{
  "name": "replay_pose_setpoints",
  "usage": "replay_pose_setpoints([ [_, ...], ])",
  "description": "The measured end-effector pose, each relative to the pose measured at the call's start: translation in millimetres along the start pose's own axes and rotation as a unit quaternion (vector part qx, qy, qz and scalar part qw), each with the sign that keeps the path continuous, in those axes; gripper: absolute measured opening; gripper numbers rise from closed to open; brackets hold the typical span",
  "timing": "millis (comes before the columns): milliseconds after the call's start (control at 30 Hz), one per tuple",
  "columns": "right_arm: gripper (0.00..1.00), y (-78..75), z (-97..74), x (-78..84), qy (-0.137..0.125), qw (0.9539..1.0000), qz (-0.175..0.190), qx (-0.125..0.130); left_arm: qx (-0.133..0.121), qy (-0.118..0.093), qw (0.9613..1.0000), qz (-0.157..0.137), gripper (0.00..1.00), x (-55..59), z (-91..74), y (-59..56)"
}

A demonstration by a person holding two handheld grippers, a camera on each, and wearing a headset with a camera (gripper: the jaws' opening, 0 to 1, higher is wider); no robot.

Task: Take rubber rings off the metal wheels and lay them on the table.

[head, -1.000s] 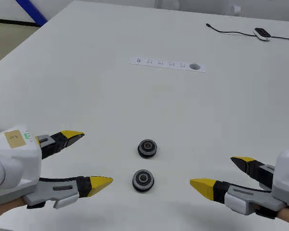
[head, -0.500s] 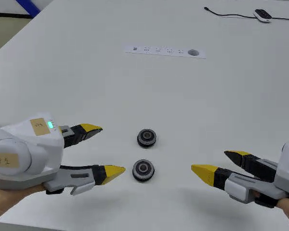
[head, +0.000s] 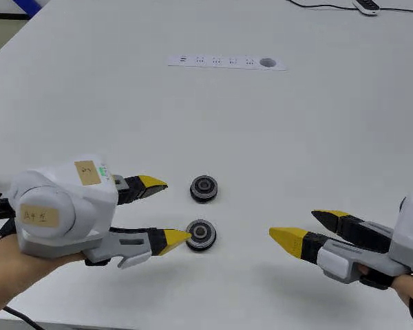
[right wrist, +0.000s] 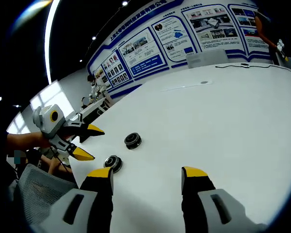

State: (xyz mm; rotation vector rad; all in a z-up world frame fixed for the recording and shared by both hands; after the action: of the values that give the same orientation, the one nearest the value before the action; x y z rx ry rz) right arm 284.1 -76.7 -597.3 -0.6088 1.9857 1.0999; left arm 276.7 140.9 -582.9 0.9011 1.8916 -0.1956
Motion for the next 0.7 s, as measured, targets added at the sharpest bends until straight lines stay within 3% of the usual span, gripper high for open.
replay_pose_setpoints([
  [333,0.53,9.7,10.9,1.5,-0.005,0.9996,0.016,-0.024,0.031,0.013,0.9993,0.018,0.4,2.6,14.4,-12.5],
  [700,0.48,7.3,13.7,6.3,0.0,0.9993,0.016,-0.033,0.051,0.029,0.9981,0.019,0.32,6.3,24.2,-20.8],
])
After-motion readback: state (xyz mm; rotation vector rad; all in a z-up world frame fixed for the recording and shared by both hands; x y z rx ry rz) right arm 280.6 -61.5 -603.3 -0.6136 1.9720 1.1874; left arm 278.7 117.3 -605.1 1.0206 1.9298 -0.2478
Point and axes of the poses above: the centre of the closed fingertips' face, and the gripper's own axes: z roughly forward along the fingers, y roughly to its left, x roughly out of its underside, the point moved 6 cm from there along -z, roughly backward along the fingers, and after that the axes turned 14 degrees about -x, right-handed, at the moved point
